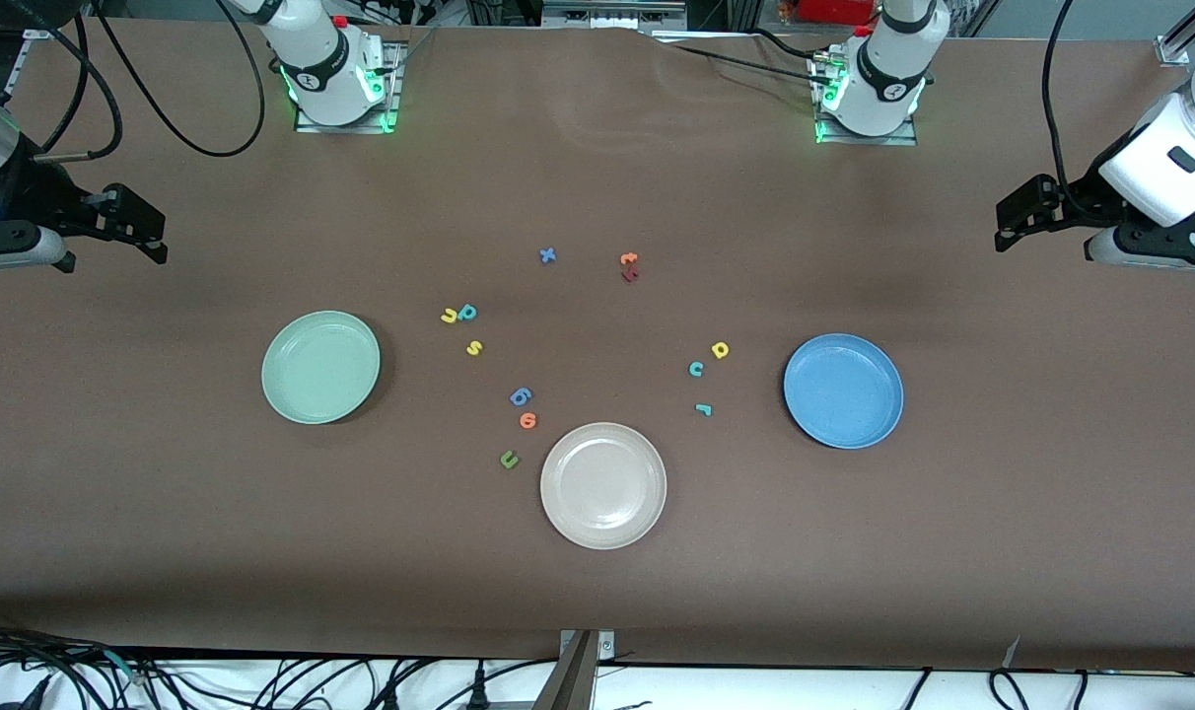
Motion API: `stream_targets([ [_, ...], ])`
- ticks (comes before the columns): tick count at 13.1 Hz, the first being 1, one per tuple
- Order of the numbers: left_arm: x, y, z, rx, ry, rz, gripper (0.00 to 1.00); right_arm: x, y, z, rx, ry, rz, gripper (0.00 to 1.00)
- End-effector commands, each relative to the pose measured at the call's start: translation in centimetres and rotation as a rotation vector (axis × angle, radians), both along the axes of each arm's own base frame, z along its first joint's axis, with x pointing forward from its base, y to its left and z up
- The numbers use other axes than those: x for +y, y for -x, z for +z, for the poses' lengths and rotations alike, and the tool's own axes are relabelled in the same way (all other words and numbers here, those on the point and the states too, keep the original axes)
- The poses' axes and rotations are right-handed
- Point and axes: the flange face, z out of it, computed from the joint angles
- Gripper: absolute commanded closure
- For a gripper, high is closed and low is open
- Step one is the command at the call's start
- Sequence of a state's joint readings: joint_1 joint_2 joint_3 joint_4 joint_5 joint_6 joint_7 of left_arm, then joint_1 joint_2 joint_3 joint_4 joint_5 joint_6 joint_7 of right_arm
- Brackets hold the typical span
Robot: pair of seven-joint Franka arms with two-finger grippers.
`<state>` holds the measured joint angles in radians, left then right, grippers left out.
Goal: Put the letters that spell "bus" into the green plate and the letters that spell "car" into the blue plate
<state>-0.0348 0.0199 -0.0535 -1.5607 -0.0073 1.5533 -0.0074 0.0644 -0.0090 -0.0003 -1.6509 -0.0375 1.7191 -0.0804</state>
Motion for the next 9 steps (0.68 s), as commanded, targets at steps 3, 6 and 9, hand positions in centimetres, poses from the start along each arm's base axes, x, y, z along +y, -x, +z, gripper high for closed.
stream_targets([
  [3, 0.08, -0.31, 0.59, -0.011, -0.018, -0.019, 0.00, 0.29, -0.65, 0.23, 0.009, 0.021, 0.004, 0.00],
  [6, 0.08, -0.31, 0.59, -0.011, -0.018, -0.019, 0.00, 0.03, -1.00, 0.34, 0.012, 0.014, -0.001, 0.00],
  [9, 0.08, -0.31, 0.59, -0.011, -0.018, -0.019, 0.00, 0.32, -0.92, 0.49, 0.012, 0.006, -0.068, 0.00],
])
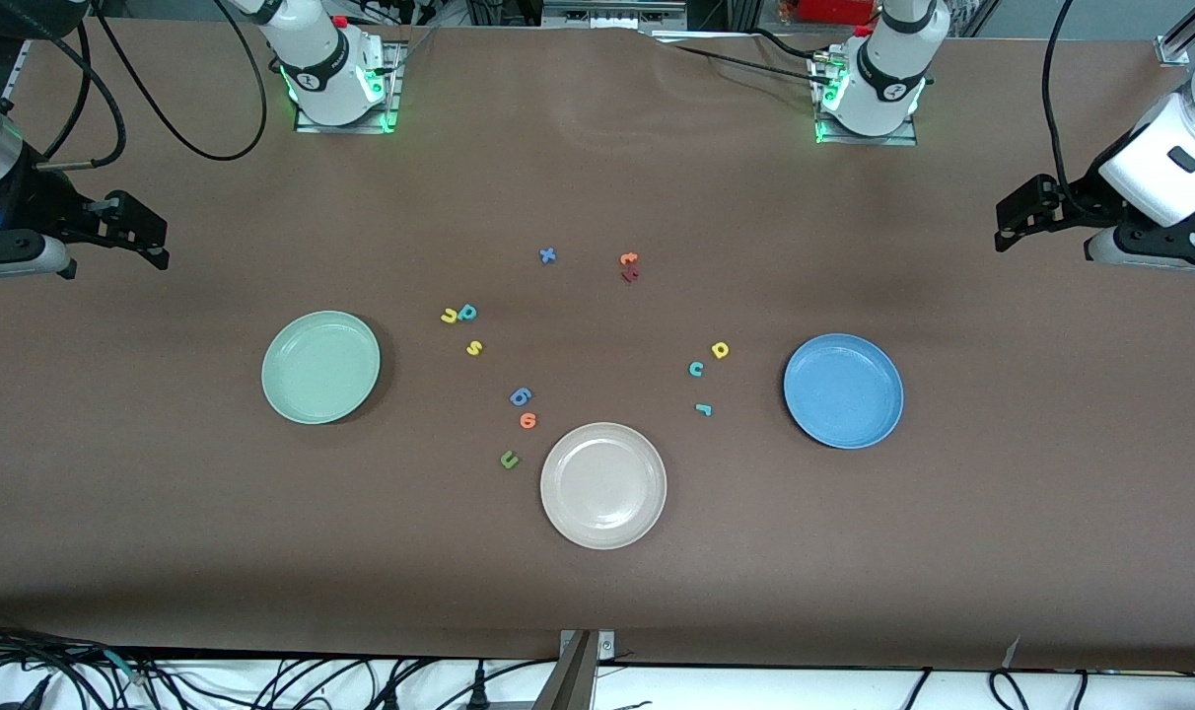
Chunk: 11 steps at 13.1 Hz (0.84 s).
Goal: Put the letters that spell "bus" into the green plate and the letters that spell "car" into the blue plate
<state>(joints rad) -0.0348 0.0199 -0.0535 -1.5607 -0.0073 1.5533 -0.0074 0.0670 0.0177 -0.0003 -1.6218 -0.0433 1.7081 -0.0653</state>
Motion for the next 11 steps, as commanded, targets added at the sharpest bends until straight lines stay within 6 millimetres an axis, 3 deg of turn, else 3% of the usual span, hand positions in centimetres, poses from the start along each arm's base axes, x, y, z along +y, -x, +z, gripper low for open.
stream_targets([
  [1, 0.08, -0.31, 0.59, -0.010, -0.018, -0.019, 0.00, 0.16, -0.21, 0.60, 0.005, -0.010, -0.138, 0.00],
  [11, 0.08, -0.31, 0.59, -0.010, -0.018, -0.019, 0.00, -0.13, -0.22, 0.57, 0.008, -0.027, -0.167, 0.00],
])
